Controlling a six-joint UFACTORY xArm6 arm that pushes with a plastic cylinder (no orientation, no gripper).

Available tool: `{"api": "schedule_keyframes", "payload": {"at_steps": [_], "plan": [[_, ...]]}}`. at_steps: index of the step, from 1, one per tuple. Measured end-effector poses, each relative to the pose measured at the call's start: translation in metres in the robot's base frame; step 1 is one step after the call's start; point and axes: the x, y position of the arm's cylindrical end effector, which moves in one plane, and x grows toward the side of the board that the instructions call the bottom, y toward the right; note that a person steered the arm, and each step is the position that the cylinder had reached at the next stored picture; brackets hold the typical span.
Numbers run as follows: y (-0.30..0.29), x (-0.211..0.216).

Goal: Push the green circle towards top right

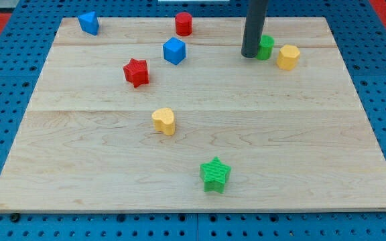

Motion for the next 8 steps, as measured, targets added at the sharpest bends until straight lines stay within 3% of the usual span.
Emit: {"api": "schedule_keyframes", "payload": {"at_steps": [2,4,6,8], "plan": [[0.002,0.012],[0.066,-0.002],[0.067,-0.040],[0.054,-0.029]]}}
